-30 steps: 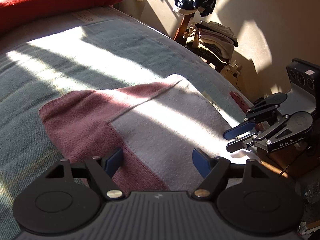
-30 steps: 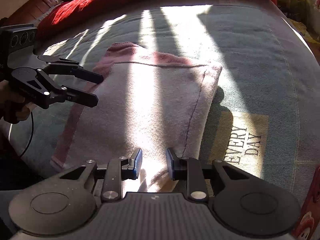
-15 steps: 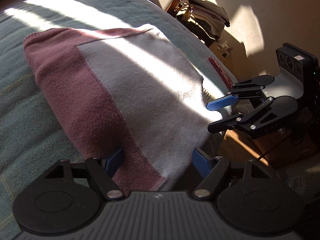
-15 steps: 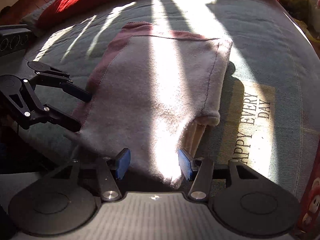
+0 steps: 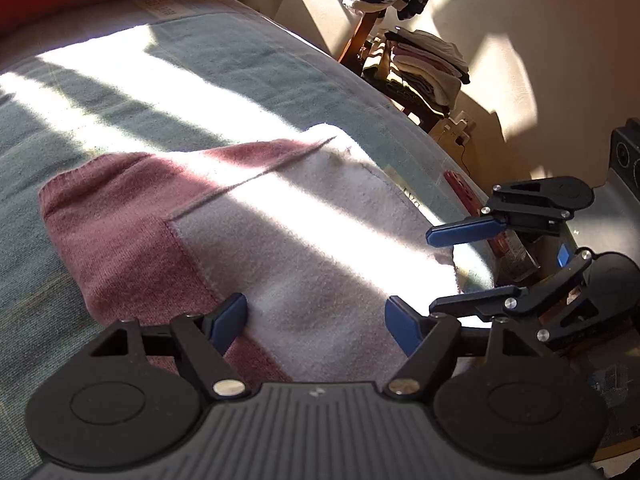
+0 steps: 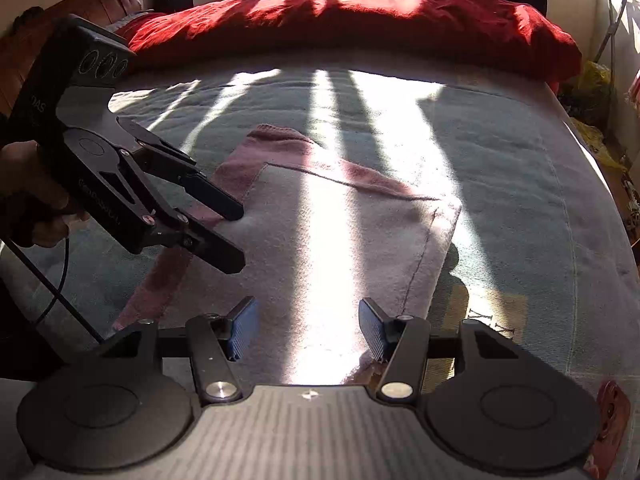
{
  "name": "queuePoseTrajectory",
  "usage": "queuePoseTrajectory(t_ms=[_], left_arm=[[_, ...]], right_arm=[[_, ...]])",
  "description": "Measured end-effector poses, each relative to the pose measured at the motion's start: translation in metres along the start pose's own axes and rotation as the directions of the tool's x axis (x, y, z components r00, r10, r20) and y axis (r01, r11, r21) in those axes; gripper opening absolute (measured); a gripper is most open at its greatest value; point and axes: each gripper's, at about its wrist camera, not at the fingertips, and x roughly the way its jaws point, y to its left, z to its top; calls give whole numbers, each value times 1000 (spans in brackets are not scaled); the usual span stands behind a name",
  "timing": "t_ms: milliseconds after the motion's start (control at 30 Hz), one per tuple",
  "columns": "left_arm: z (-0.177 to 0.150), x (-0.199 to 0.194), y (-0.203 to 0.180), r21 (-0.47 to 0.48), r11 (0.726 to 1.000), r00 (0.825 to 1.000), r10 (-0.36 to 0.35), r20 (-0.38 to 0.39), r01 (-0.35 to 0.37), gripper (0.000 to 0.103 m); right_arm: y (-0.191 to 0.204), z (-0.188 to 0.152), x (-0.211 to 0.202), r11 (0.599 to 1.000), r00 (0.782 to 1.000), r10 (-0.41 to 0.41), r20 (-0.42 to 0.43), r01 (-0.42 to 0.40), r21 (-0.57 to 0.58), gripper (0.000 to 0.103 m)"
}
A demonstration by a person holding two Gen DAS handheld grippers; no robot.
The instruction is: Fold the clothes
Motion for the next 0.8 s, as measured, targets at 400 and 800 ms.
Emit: queuePoseTrajectory(t_ms=[400, 800], left_arm=[[32, 5, -8, 46, 998, 998, 40, 48, -42, 76], [27, -13, -6, -44, 999, 1000, 17, -20, -18, 76]], right_arm=[[-12, -14, 26, 1000, 999, 2, -39, -2, -20, 66], [-16, -19, 23, 1000, 1000, 23, -11, -23, 10, 68]])
